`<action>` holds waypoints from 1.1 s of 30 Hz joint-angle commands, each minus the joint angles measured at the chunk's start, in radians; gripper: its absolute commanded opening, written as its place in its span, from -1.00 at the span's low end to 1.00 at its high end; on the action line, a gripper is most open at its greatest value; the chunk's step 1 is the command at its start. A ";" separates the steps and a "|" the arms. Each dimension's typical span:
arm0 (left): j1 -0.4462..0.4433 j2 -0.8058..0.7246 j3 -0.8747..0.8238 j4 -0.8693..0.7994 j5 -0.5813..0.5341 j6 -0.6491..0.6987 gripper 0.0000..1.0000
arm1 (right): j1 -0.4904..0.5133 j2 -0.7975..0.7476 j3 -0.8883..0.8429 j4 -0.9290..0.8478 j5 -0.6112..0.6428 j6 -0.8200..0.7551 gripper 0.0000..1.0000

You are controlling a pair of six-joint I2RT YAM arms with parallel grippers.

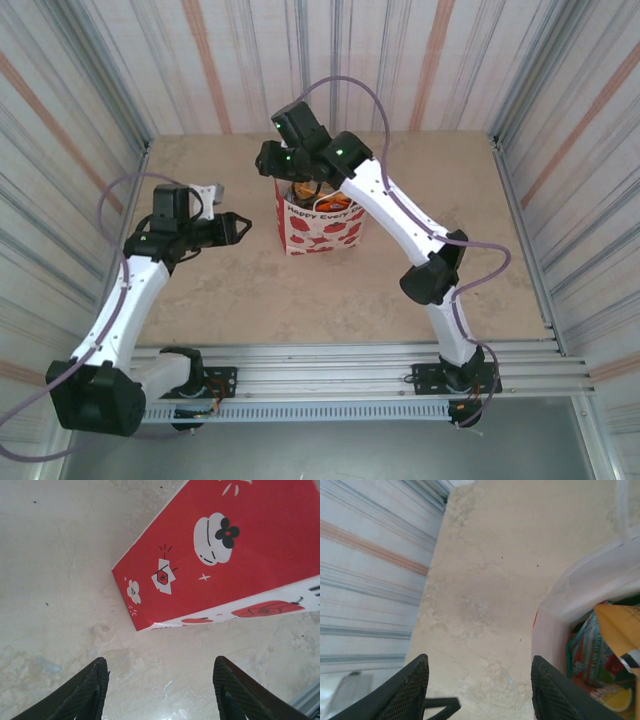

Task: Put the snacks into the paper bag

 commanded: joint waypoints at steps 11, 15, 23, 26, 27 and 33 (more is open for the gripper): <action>-0.063 0.221 0.070 0.165 -0.051 -0.090 0.10 | -0.261 -0.431 -0.475 0.042 0.009 -0.091 0.10; -0.105 0.315 0.114 0.176 -0.070 -0.096 0.10 | -0.379 -0.538 -0.714 0.100 -0.027 -0.072 0.06; -0.141 0.449 0.179 0.177 -0.069 -0.106 0.07 | -0.495 -0.572 -1.065 0.274 -0.134 -0.042 -0.11; -0.148 0.469 0.189 0.178 -0.071 -0.107 0.07 | -0.487 -0.534 -1.111 0.331 -0.188 -0.025 -0.19; -0.152 0.475 0.193 0.176 -0.071 -0.107 0.07 | -0.480 -0.527 -1.119 0.340 -0.197 -0.020 -0.21; -0.170 0.519 0.224 0.188 -0.062 -0.107 0.07 | -0.427 -0.542 -1.208 0.390 -0.206 0.021 -0.43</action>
